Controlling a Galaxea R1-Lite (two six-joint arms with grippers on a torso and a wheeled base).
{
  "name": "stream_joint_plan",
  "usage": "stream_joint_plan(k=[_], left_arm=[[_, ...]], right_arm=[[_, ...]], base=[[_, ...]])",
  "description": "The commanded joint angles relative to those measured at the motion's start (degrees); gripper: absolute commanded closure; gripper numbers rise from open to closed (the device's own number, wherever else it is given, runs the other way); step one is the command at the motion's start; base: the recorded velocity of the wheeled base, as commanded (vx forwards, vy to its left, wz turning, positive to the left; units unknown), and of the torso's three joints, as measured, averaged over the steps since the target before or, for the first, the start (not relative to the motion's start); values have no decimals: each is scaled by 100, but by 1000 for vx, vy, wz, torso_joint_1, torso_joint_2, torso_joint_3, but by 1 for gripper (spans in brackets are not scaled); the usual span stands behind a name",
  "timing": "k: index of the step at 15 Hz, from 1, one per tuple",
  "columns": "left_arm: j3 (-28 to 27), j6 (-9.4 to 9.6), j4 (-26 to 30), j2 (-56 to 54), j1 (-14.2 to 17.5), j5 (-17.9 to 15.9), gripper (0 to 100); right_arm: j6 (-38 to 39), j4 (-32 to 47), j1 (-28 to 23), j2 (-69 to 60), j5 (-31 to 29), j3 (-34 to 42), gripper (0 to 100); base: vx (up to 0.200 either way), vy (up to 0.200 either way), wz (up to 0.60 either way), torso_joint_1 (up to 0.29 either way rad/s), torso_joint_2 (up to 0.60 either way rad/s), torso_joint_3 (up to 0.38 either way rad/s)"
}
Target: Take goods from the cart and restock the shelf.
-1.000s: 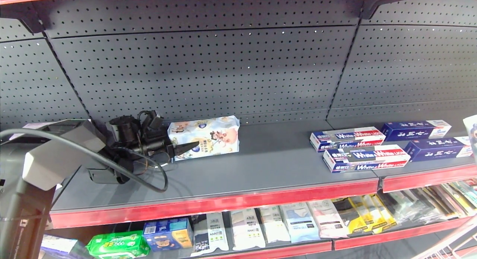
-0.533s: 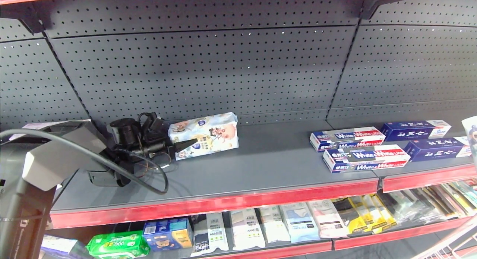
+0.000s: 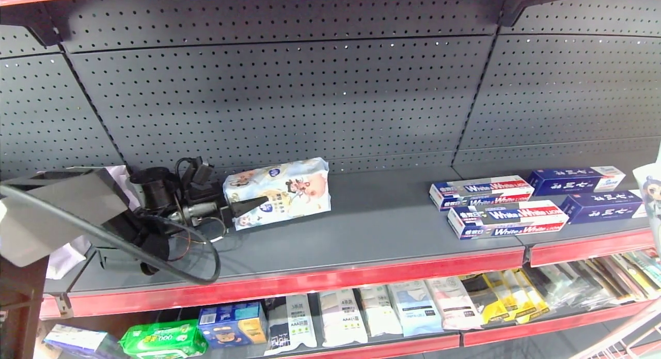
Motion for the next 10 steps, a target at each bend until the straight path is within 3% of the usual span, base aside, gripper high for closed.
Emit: stream_joint_plan(k=[1, 4, 5, 10], left_arm=[[276, -39, -153, -312, 33, -149, 100], [540, -39, -496, -374, 50, -166, 100], [874, -39, -514, -505, 50, -166, 100], [1542, -21, -593, -804, 86, -158, 100]], right_arm=[[-4, 1, 2, 32, 3, 3, 100], [-4, 1, 2, 50, 12, -14, 100], [-4, -8, 11, 76, 12, -23, 100], [-4, -8, 11, 58, 3, -5, 100]], base=[[0, 0, 0, 0, 0, 0], [0, 0, 0, 0, 0, 0], [0, 0, 0, 0, 0, 0], [0, 0, 0, 0, 0, 0]])
